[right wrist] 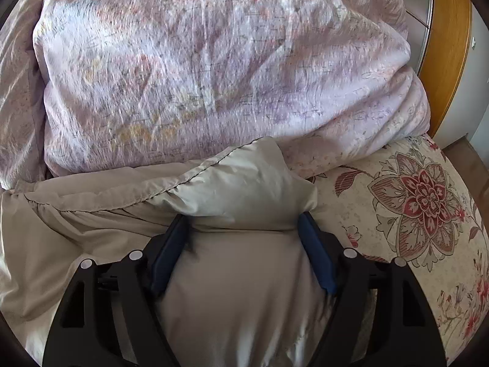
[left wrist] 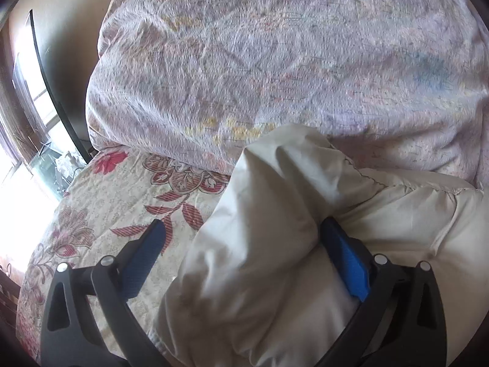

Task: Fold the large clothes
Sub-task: 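Regrasp the folded jacket edge with both tools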

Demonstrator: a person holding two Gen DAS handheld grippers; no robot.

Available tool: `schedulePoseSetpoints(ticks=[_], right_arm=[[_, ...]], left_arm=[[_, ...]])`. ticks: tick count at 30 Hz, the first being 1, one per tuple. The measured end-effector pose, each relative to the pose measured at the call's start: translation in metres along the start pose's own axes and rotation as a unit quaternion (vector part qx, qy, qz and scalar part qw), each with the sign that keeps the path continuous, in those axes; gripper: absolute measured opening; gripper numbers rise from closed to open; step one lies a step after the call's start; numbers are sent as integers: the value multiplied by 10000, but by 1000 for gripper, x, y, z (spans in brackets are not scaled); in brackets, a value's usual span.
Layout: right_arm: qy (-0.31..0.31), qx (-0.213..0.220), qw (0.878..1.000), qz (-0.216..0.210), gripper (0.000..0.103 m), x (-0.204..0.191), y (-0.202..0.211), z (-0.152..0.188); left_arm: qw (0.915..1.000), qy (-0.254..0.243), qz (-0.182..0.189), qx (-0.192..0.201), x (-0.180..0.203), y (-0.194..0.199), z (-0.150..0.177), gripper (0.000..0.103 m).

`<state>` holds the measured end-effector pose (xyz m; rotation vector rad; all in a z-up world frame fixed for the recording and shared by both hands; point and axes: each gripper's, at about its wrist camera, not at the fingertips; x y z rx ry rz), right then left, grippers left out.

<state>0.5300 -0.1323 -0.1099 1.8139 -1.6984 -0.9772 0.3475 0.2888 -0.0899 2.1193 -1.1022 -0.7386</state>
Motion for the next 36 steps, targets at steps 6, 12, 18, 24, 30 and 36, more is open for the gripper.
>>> schedulePoseSetpoints(ticks=[6,12,18,24,30,36], right_arm=[[42,-181,9998,116,78,2,-16,-2],[-10,-298,9995,93,80,8,-25,-4],[-97,-381,9992,-30,81,33,-47,-14],[-104,-378,9992,-16,81,30,-44,-13],[-155,-327,9993,-10,81,25,-38,-11],[-585,-34,9979,-278,80,47,-3,-7]], left_arm=[[9987,238,387,-218,-6,-19,2,101],[9938,569,860,-428,-17,-36,3,101],[9914,685,1017,-455,-29,-45,6,101],[9913,694,1019,-455,-27,-43,6,101],[9913,716,1010,-451,-28,-45,7,101],[9918,984,753,-296,-43,-13,20,100]])
Point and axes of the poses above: each gripper's, at about its wrist camera, not at the fingertips, and y roughly against the way its jaws point, x to its right, z to its underside, and after that the axes turned 11 degrees about -y, right-handed
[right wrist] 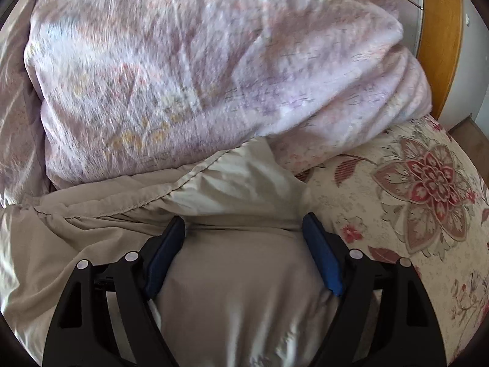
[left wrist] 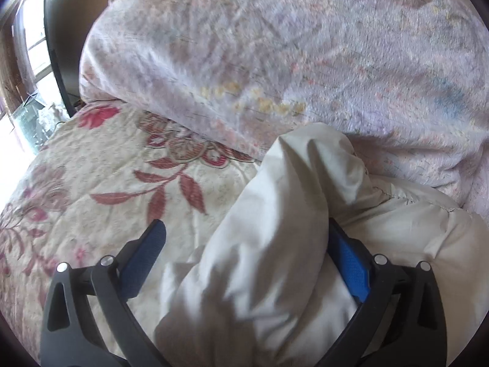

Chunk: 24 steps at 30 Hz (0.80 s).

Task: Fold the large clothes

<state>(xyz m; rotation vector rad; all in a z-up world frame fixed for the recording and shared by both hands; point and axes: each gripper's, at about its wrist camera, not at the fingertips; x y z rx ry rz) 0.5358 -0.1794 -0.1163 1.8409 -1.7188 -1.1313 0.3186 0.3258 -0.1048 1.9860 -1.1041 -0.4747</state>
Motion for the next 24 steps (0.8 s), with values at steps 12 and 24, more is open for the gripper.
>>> schedulePoseSetpoints(ticks=[12,24], right_arm=[[-1634,-623,9793,-1023,78,113,139,65],[-2882,-1704,9199,-2044,62,130,100,114]], left_arm=[[9934,119,1091,332,-65,131,98,99],[9842,719,1580,-358,-38,102,142,75]])
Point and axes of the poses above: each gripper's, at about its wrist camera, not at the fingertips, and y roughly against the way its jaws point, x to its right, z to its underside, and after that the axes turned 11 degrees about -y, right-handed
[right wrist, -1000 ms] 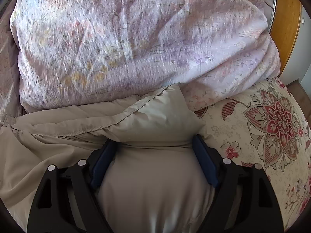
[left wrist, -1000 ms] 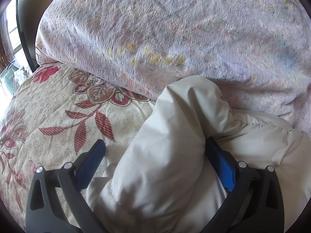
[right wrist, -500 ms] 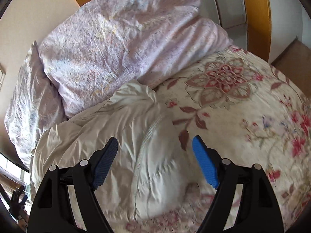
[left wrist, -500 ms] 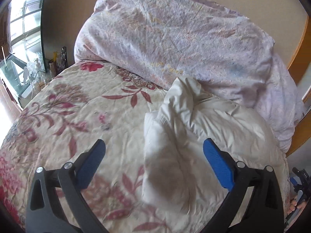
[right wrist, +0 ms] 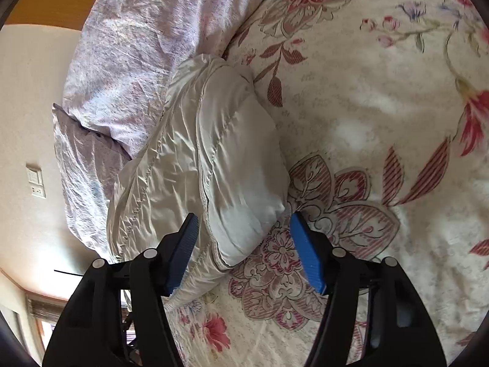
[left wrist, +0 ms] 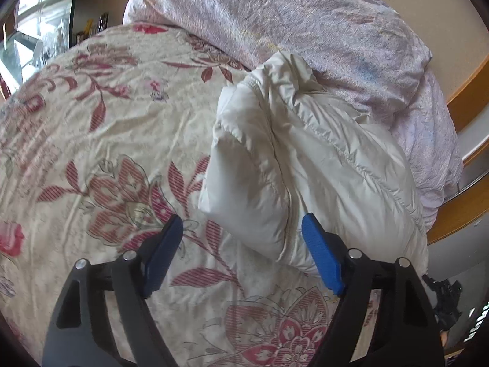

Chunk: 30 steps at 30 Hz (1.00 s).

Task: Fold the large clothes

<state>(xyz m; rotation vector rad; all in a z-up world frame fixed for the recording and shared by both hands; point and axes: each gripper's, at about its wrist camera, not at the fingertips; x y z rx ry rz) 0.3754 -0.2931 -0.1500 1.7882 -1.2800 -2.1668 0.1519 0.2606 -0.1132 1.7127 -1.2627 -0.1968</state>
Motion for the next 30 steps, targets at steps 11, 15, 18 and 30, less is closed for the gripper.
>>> schedulePoseSetpoints(ticks=[11,15,18,30], right_arm=[[-57,202,9987,-461,30,2,-12,1],[-9,267,9981,-559,22,-2,-7,3],[64,283,9974,-656,20,-4,1,6],[407,-229,9959,-772,19,17,38,56]], left_arm=[[9952,819,328,413,-6,-22,-4,43],[9964,636,127,546,5,-11,-6,27],[9972,359,-80,657,14,2,-6,24],[9973,-192,-390,590,-16,78,50,23]])
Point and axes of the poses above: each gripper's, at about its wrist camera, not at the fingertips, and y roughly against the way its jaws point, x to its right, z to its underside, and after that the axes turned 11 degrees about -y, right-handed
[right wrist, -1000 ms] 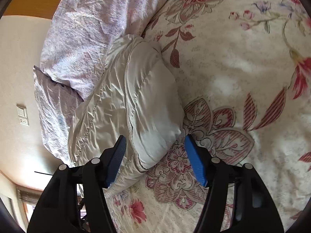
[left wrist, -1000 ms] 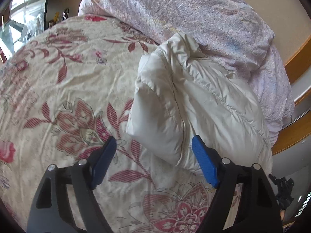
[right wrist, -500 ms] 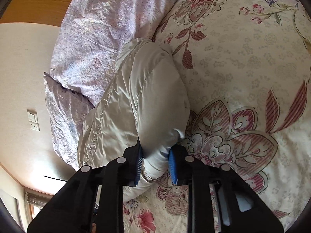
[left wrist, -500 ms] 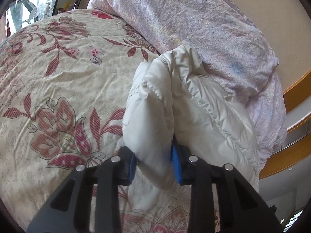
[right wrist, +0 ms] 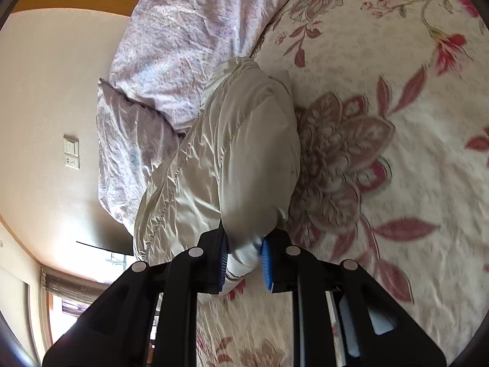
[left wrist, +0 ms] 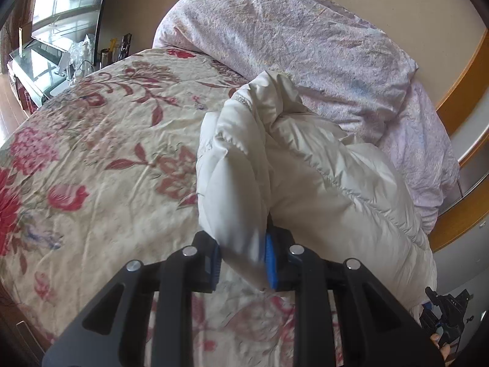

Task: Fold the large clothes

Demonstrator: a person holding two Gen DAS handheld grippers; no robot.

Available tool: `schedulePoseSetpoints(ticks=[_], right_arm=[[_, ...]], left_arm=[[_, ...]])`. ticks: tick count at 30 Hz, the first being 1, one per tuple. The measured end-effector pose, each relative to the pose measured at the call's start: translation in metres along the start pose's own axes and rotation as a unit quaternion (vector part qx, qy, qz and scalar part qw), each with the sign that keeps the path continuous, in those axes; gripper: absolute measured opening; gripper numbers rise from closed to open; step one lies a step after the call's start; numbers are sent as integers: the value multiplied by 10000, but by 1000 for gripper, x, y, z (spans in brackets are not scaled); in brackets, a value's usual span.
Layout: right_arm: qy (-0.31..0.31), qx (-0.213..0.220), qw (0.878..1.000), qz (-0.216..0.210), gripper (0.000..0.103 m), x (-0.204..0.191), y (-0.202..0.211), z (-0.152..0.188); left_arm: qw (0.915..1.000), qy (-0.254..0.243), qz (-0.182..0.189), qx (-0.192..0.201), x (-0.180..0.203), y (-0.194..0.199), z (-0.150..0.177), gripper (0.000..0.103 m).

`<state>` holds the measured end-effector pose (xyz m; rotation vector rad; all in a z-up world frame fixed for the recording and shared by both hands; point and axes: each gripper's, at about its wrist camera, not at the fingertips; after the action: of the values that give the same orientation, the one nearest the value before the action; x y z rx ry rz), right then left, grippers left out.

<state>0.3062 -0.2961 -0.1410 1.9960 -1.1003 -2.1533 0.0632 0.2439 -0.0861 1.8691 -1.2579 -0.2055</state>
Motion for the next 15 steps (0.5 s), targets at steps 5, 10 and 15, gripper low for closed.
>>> schedulePoseSetpoints(ticks=[5,10,15], right_arm=[[19,-194,9998,28,19,18,18,30],[669,31,9944,820,41,3,33,41],[1623,1316,9618,1769,58,-31,58,51]], left_arm=[[9999,-111,-96,-55,-14,31,27,23],[9995,-268,-165,-66,-19,39,43,30],[9992,-224,-315,-23,-20,39,46,55]])
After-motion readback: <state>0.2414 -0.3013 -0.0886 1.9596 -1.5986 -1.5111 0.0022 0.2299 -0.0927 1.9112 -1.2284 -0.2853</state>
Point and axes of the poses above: each gripper's, at about its wrist camera, not at the fingertips, and y roughly against the way its jaws point, x to its right, z to its underside, and after that the axes turned 11 degrees about -y, right-handed
